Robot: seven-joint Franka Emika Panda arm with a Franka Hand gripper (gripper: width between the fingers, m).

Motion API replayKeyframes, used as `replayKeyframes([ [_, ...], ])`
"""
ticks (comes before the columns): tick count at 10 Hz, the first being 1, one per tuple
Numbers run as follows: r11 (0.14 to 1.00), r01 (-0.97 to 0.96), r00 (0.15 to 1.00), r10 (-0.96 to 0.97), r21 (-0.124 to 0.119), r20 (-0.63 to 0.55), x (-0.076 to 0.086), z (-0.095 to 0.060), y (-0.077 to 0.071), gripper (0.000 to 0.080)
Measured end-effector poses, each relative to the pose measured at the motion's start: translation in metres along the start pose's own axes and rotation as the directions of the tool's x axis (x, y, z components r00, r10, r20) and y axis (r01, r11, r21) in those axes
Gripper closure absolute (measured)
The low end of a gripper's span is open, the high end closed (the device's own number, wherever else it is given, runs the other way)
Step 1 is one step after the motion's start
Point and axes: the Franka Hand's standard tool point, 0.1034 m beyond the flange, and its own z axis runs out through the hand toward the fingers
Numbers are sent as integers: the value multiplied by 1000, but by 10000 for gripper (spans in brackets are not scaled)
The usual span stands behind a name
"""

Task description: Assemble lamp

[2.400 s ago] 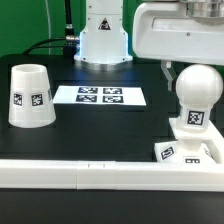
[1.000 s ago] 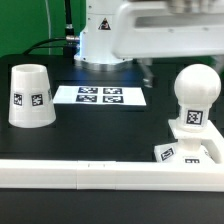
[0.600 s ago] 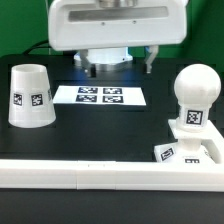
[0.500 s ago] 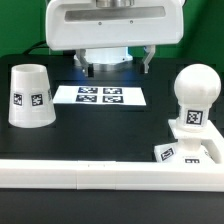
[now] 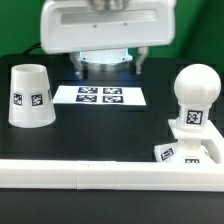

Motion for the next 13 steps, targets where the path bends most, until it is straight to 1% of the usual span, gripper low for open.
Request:
replayKeyframes([
  [1, 998, 66, 998, -66, -6, 5, -18, -1, 19, 101],
  [2, 997, 75, 997, -75, -9, 4, -29, -2, 28, 101],
  [3, 992, 125, 992, -125, -10, 10, -47, -5, 40, 101],
  [4, 987, 160, 987, -160, -16, 4, -60, -10, 57, 101],
  [5, 992, 125, 992, -125, -16, 5, -60, -10, 57, 101],
  [6, 991, 136, 991, -136, -15, 7, -59, -8, 54, 101],
  [8, 991, 133, 991, -133, -15, 8, -60, -7, 56, 101],
  [9, 992, 125, 992, -125, -12, 17, -63, -4, 58, 101],
  [10, 994, 113, 993, -112, -8, 26, -68, -5, 60, 101],
  [11, 994, 107, 994, -106, -7, 27, -74, -8, 64, 101],
  [13, 996, 89, 995, -89, -7, 37, -89, -3, 73, 101],
])
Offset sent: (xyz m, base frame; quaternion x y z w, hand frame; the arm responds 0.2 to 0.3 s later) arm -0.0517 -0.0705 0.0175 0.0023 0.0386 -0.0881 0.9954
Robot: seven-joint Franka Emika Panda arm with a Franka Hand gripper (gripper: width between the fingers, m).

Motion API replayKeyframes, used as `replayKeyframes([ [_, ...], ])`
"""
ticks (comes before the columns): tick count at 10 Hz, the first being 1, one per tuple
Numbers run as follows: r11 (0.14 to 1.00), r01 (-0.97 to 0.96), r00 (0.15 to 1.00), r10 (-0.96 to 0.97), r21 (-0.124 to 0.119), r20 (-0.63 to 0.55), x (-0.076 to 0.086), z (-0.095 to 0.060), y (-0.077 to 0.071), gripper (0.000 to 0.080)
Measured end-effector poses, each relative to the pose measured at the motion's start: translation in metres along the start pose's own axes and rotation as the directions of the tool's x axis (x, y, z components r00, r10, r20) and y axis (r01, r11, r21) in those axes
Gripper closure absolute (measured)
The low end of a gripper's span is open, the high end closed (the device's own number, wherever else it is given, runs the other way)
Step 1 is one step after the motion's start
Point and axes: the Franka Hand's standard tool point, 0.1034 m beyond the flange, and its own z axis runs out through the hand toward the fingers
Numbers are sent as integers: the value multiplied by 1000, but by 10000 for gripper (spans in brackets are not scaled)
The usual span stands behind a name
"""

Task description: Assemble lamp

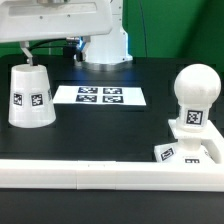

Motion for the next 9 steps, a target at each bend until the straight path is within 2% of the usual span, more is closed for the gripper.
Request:
replayKeyframes([
  [3, 1000, -6, 1000, 6, -1, 3, -7, 3, 5, 101],
  [8, 1000, -3, 1000, 3, 2, 26, -13, 20, 6, 101],
  [9, 1000, -3, 1000, 3, 3, 30, -14, 22, 5, 221],
])
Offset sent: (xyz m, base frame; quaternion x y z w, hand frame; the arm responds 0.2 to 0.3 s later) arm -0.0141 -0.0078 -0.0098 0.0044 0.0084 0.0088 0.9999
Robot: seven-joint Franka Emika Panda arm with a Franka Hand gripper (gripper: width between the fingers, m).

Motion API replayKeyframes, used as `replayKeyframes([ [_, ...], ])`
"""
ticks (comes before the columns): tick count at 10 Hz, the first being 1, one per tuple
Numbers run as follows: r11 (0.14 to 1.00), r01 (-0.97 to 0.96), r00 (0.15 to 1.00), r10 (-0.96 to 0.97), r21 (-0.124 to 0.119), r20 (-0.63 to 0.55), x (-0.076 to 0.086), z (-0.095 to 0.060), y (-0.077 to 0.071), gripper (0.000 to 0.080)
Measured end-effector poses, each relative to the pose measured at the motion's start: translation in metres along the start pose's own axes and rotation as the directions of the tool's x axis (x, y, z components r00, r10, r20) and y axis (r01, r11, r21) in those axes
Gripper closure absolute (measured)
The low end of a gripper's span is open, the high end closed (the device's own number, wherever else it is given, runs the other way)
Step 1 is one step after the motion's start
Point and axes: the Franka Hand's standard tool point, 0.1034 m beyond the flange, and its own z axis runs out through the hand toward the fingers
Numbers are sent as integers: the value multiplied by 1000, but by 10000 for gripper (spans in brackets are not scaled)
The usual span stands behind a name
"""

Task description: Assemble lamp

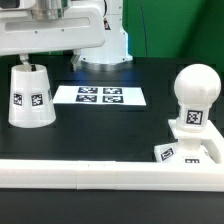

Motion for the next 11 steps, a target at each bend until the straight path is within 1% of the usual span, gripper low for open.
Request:
replayKeyframes([
  [1, 1000, 0, 1000, 0, 1, 3, -1, 2, 0, 356],
  [2, 1000, 2, 1000, -2, 2, 8, -2, 5, 0, 356],
  [4, 1000, 4, 1000, -4, 6, 21, -5, 11, 0, 711],
  [5, 1000, 5, 1000, -5, 6, 21, -5, 11, 0, 711],
  [6, 1000, 5, 1000, -5, 6, 20, -4, 10, 0, 756],
  [8, 1000, 11, 1000, -11, 9, 23, -3, 11, -4, 756],
  [10, 1000, 20, 999, -20, 17, 30, 0, 11, -12, 756],
  [11, 999, 15, 999, -16, 32, 42, 6, 10, -22, 756],
])
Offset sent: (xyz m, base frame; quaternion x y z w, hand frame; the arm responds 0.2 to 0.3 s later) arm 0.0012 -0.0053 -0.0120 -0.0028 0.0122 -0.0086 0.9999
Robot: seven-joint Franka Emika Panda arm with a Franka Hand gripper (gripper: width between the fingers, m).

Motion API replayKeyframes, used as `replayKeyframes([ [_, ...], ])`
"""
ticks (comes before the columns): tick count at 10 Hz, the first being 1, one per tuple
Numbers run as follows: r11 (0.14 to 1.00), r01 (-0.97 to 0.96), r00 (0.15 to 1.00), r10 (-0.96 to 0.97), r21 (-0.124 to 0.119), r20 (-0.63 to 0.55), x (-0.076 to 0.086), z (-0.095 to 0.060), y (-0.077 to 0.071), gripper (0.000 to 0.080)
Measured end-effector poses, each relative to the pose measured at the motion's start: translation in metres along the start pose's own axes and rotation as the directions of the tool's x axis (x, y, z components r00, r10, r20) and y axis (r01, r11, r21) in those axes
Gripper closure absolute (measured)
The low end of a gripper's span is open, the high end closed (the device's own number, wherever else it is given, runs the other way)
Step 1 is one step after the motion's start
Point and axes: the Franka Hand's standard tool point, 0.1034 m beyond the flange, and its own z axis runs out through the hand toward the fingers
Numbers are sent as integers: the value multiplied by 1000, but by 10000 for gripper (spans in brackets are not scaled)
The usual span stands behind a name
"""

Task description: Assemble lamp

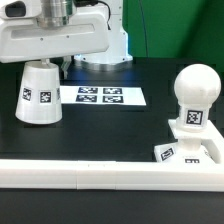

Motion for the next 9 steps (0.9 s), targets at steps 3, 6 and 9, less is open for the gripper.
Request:
replayKeyframes([
  [3, 996, -74, 997, 73, 44, 27, 37, -23, -46, 755],
  [6, 984, -151, 988, 146, 91, 52, 83, -75, -72, 755],
  [9, 961, -259, 966, 255, 102, 48, 126, -110, -94, 755],
])
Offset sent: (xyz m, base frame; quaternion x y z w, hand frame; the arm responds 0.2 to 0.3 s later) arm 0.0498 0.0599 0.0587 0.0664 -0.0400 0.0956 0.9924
